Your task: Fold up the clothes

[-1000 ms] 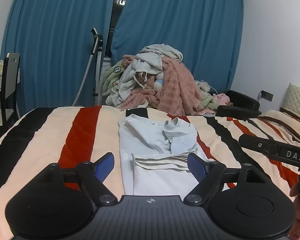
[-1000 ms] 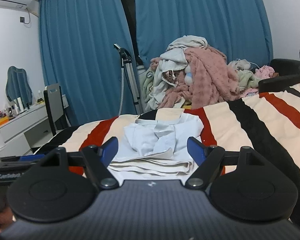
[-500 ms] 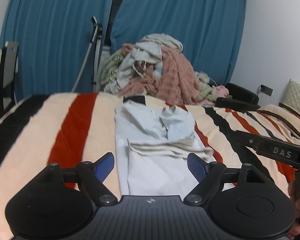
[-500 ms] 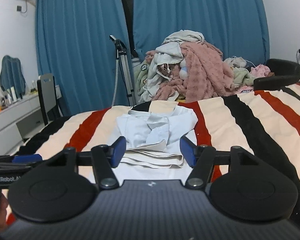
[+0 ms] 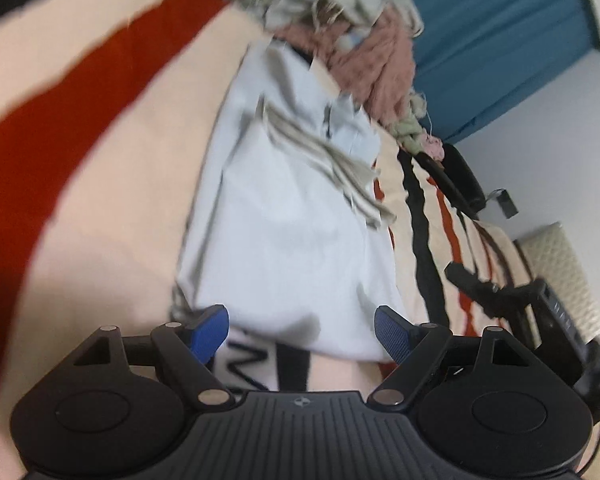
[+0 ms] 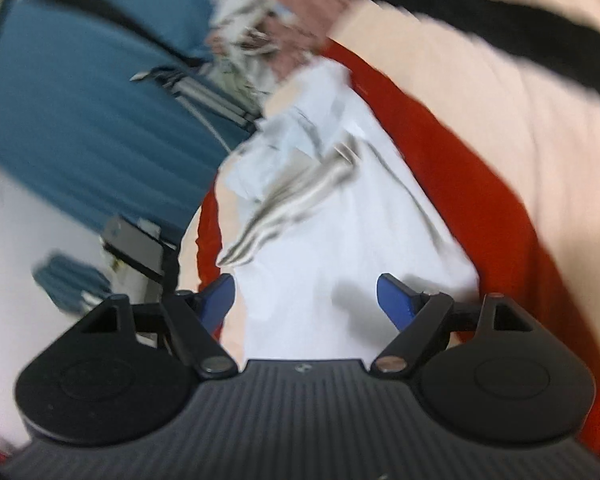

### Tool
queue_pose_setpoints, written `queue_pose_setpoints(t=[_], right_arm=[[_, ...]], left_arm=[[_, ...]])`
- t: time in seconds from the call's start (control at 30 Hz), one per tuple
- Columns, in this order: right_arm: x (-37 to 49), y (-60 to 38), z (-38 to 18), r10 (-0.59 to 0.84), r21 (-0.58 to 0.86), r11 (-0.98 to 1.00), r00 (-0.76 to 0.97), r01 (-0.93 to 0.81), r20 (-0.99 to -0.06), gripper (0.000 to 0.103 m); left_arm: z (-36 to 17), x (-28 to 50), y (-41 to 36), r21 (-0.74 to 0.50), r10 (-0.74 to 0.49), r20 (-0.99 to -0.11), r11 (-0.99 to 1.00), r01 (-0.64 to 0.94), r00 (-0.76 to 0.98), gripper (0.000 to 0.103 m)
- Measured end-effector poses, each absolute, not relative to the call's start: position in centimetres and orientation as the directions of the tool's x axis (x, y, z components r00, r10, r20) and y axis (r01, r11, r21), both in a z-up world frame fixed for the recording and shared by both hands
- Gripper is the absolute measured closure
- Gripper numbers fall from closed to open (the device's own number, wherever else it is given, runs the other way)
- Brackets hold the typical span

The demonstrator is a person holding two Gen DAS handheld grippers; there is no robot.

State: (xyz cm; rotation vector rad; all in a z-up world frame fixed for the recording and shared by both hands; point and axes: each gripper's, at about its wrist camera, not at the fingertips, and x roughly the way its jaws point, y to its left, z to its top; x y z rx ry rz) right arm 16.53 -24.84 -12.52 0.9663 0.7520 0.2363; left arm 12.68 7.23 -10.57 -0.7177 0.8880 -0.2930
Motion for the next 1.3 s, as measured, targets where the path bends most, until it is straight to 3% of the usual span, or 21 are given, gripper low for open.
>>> queue_pose_setpoints(t=[0.2,0.3,0.43,0.6,0.7,0.77,0.83,0.87,0.9,0.93,1.03,1.3], right_arm=[[16.2,-25.4,-16.0,0.539,0.867,0.422,0.696,0.266,-0.475,0.024],[16.3,-25.7,-17.4,0.538,0.873,0.374,0.694,0.313,-0.479,0.033],[14.7,-25.7,-18.0,0.556,0.891,0.297,0.697,0.343,-0.454,0.030],[13.7,-24.1,-19.4,0.596,0.877,0.282,0.645,0.390,-0.478,0.033],[14.0,-24.9,-19.5,0.527,0.878,0.279,0.702,0.389,-0.479,0.031],[14.2,-25.4,-19.6,0.479,0.878,0.278,0.736,0.389,-0.478,0.035],[14.5,-25.7,-19.8,0.439,0.868,0.290,0.749,0.404,-0.496,0.056],[14.7,-25.7,-19.8,0.423,0.860,0.303,0.751,0.411,-0.507,0.065],[14.8,-25.7,-19.6,0.410,0.855,0.322,0.754,0.406,-0.512,0.080],[14.9,-25.6,-19.5,0.397,0.850,0.342,0.758,0.400,-0.517,0.086],[15.0,-25.6,-18.3,0.365,0.849,0.403,0.791,0.341,-0.491,0.094],[12.5,-25.5,-12.5,0.378,0.881,0.464,0.880,0.089,-0.288,0.096]], left_arm=[[-13.7,14.3,7.7,-0.730,-0.521,-0.600,0.668,-0.148,0.608,0.035],[-14.8,14.4,8.7,-0.767,-0.517,-0.584,0.605,-0.215,0.626,0.047],[-15.2,14.1,9.6,-0.800,-0.547,-0.563,0.550,-0.241,0.620,0.043],[-16.1,14.8,9.8,-0.807,-0.540,-0.564,0.523,-0.275,0.625,0.046],[-16.7,15.2,10.1,-0.817,-0.523,-0.559,0.482,-0.317,0.644,0.066],[-17.1,15.6,10.2,-0.819,-0.508,-0.559,0.466,-0.336,0.656,0.072],[-17.5,16.0,10.3,-0.818,-0.491,-0.559,0.458,-0.348,0.668,0.087],[-17.6,16.2,10.2,-0.818,-0.487,-0.558,0.457,-0.349,0.672,0.090],[-17.5,16.4,10.1,-0.818,-0.483,-0.556,0.462,-0.343,0.676,0.093],[-17.3,16.3,10.1,-0.819,-0.480,-0.551,0.466,-0.334,0.682,0.094],[-16.5,16.0,10.2,-0.827,-0.473,-0.528,0.474,-0.302,0.706,0.096],[-9.7,12.4,10.6,-0.830,-0.415,-0.370,0.550,-0.095,0.831,0.097]])
